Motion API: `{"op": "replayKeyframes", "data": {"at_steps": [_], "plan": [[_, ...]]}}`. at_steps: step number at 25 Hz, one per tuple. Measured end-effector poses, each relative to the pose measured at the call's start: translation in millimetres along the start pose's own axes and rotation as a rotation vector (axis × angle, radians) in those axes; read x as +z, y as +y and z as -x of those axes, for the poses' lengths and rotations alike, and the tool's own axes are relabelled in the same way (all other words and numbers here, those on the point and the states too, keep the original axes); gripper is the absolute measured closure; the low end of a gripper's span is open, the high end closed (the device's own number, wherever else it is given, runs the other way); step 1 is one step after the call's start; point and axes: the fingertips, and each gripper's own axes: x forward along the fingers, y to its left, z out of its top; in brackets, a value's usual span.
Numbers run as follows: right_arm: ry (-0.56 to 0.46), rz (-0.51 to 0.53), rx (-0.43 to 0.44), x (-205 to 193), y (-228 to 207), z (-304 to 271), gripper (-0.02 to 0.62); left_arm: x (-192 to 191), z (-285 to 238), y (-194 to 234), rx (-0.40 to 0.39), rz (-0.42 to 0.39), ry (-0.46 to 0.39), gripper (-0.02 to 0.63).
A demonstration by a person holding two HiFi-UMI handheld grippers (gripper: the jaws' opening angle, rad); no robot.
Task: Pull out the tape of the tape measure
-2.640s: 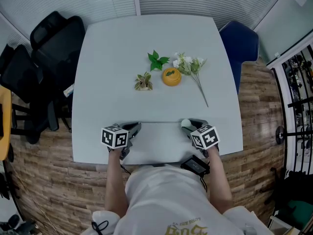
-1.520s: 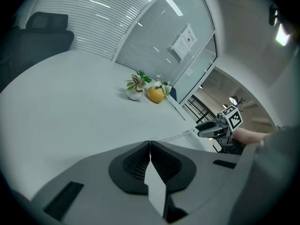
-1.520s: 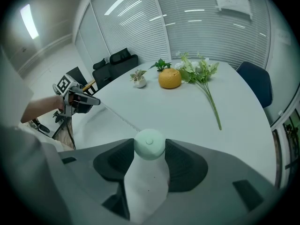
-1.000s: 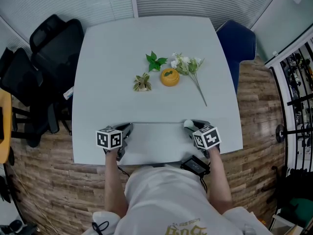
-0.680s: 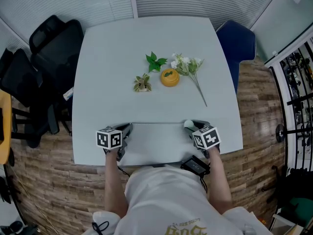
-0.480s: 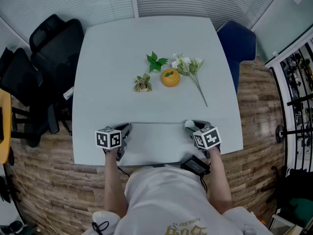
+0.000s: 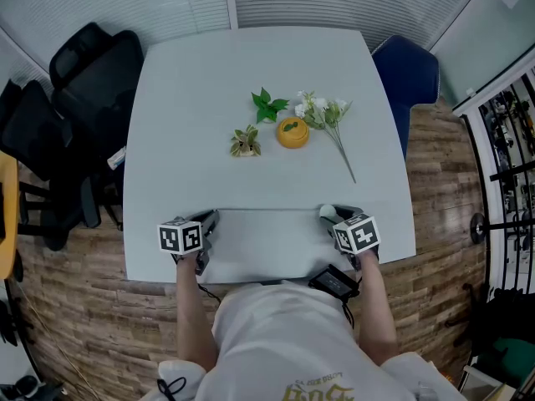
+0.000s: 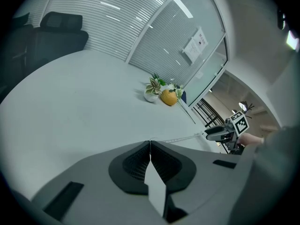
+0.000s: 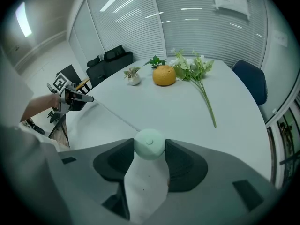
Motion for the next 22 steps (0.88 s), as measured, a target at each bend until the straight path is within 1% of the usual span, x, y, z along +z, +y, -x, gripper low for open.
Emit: {"op": "replayKeyframes", "data": {"at_steps": [11,22], "plan": [[0.014,-0.01,-0.012,0,-5,-2,0.371,-1,-1,9,0.008,0.02,0.005,0.595],[0.04,0.016,-0.034,-2,-6,-6,0.371,-4,-3,15,0.026,0.022,0.026,0.597]]}}
